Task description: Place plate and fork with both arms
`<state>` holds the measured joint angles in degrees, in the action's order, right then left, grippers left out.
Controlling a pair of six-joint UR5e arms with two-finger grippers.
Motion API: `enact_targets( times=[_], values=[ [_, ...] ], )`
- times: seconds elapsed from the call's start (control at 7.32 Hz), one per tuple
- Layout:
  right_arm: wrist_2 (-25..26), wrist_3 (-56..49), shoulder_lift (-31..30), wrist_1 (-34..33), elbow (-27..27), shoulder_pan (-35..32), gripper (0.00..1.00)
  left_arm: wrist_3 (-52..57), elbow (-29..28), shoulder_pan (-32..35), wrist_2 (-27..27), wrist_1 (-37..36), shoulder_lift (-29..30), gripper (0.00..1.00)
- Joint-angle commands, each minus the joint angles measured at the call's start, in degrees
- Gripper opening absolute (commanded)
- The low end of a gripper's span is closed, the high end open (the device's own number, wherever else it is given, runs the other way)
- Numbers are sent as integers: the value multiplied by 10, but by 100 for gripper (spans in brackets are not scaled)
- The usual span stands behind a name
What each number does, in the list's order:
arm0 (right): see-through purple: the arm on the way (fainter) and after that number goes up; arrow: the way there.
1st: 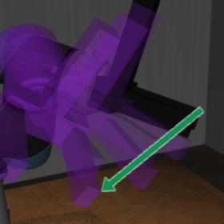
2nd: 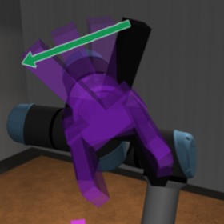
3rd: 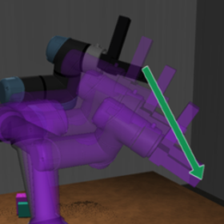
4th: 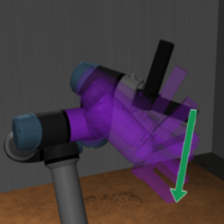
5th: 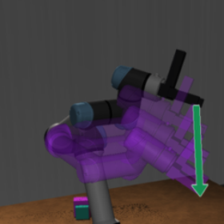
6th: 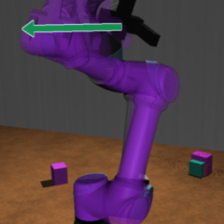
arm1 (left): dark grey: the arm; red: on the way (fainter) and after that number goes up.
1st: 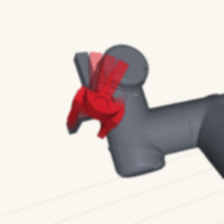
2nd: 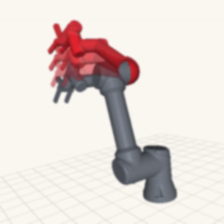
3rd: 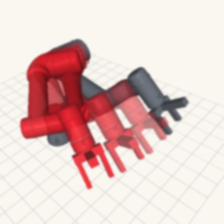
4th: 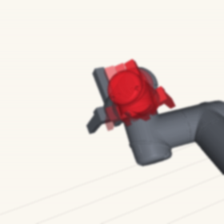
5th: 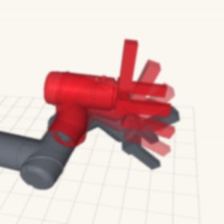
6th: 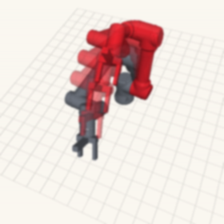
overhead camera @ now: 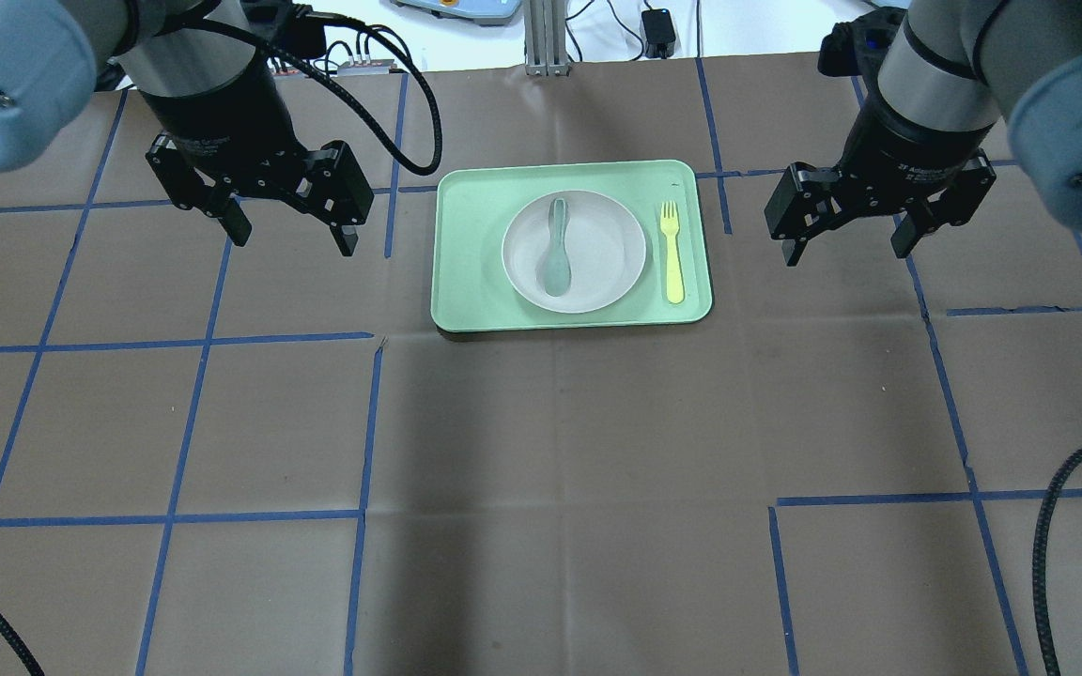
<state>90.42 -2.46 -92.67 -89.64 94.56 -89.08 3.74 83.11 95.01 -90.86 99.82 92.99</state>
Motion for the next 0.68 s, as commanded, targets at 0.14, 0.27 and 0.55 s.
enact_targets(
  times=[0.14, 0.27, 0.55],
  values=[
    [4, 15, -1, 1, 0, 0, 100, 0, 3, -2, -1, 1, -4, 100],
    [5, 15, -1, 1, 0, 0, 100, 1, 3, -2, -1, 2, -3, 100],
    [6, 14, -1, 2, 0, 0, 100, 4, 1, -2, -1, 5, -6, 100]
  ],
)
